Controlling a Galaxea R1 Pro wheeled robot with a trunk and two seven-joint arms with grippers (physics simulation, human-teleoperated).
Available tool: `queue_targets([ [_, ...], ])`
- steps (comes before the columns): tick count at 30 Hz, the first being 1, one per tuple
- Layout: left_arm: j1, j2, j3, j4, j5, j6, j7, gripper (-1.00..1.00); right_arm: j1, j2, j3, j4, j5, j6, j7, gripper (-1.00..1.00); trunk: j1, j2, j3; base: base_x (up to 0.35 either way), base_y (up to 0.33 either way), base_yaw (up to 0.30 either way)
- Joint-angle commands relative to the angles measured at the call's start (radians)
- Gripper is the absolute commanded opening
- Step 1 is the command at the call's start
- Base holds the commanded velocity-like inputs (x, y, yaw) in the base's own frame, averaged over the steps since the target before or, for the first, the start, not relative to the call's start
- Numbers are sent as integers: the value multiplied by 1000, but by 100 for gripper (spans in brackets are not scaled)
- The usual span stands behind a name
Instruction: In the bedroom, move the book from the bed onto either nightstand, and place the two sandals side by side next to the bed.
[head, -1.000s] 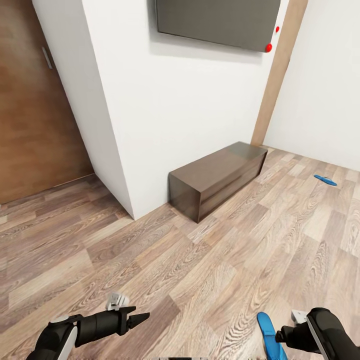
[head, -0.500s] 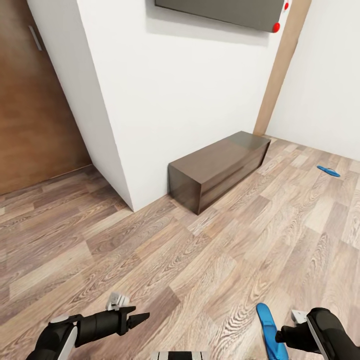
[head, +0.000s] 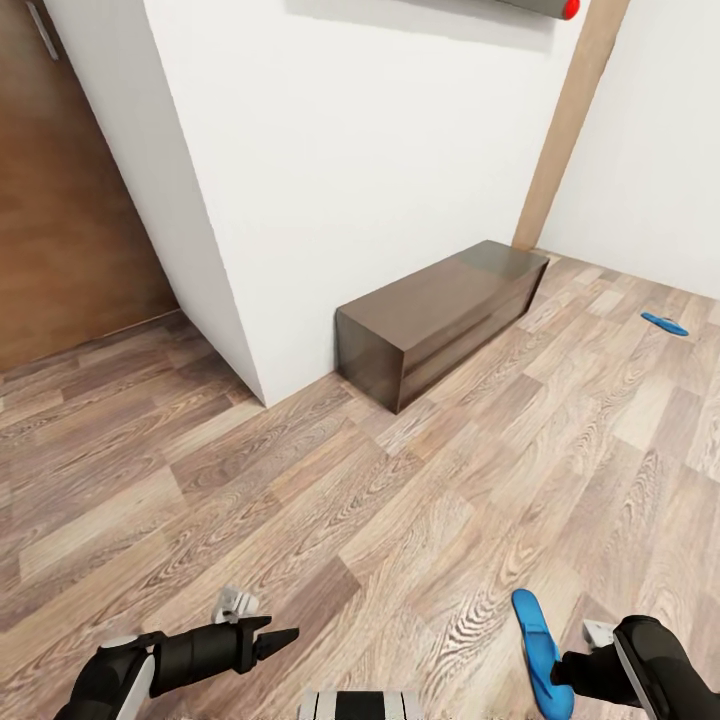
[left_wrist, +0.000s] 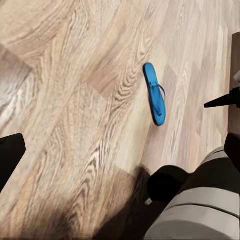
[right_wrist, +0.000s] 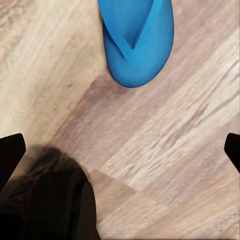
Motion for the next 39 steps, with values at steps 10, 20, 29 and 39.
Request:
queue_targets([
  [10, 0, 0, 1, 2, 6, 7, 0, 100, 0, 0, -1, -1, 11, 3, 10, 100, 4, -3, -40, 0, 0, 0],
  [20, 0, 1, 1, 2, 6, 1, -1, 100, 1, -1, 210, -7, 30, -1, 17, 100, 9, -5, -78, 0, 0, 0],
  [29, 0, 2, 42, 2, 7, 0, -2, 100, 1, -9, 275, -53, 21, -1, 23, 100, 10, -5, -86, 0, 0, 0],
  [39, 0, 2, 70, 2, 7, -1, -6, 100, 1, -52, 270, -53, 9, -2, 105, 100, 10, -5, -86, 0, 0, 0],
])
